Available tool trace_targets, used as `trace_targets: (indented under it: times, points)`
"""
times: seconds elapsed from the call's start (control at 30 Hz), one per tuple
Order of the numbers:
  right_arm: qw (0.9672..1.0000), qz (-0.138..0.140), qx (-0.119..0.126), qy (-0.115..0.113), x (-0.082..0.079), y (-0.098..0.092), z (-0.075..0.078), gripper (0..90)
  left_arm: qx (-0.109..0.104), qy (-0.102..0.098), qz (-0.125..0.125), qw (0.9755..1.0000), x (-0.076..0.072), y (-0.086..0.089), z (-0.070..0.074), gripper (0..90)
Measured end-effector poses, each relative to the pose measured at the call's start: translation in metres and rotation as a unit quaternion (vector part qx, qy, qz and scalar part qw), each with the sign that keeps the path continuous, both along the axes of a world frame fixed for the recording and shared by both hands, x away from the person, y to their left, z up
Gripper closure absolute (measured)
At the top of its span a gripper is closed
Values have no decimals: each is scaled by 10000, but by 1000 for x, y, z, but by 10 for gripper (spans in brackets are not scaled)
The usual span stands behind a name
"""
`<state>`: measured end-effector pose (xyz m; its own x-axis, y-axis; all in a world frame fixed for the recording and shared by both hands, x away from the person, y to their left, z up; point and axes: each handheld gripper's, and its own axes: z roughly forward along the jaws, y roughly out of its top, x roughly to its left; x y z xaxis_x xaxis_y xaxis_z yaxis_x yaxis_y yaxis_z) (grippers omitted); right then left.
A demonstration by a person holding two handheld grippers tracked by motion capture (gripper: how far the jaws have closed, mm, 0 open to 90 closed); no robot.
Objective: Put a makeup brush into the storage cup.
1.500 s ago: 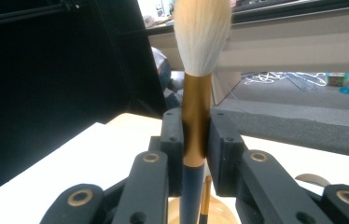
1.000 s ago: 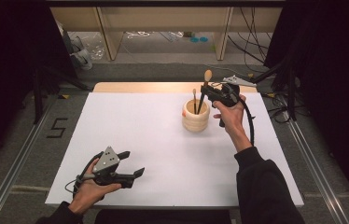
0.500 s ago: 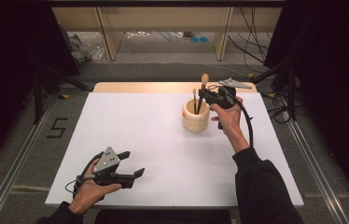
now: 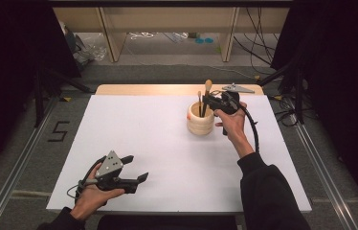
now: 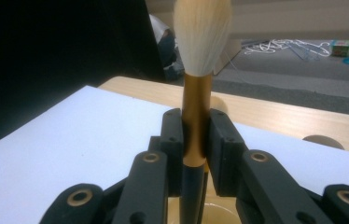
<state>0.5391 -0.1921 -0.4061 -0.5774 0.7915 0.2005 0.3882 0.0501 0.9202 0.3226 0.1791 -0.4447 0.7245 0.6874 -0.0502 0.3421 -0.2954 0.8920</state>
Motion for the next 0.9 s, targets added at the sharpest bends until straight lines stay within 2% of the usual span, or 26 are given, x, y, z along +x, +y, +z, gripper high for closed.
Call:
trace_targets:
  times: [0.1,0.17,0.2,0.33,0.47,0.53,0.57,0.6,0.67,0.9]
  points:
    - [10000,23,41,43,0,1,-3,777,4,-3,-8,10000,0,0,0,203]
    - [9999,-4,-41,134,-1,1,-4,774,1,3,-4,10000,0,0,0,203]
    - [10000,-22,-45,64,0,1,-6,759,-2,3,-3,10000,0,0,0,203]
    - [9997,-184,-99,161,-1,3,-4,557,5,-2,-4,10000,0,0,0,203]
    - [9990,-401,-143,156,-4,2,1,417,41,-9,21,10000,-1,0,1,203]
    - [9990,-417,-103,145,-6,2,3,390,31,-11,30,10000,-1,0,1,203]
    - [9988,-438,-165,118,-7,1,4,381,28,-12,31,10000,-1,0,1,203]
    - [9987,-463,-127,172,-8,0,6,377,49,-10,40,10000,-1,0,1,204]
    - [9988,-477,-98,94,-10,-1,7,370,49,-9,42,10000,-1,0,1,203]
    - [9986,-496,-104,145,-16,-5,12,329,44,-19,45,10000,-1,0,1,203]
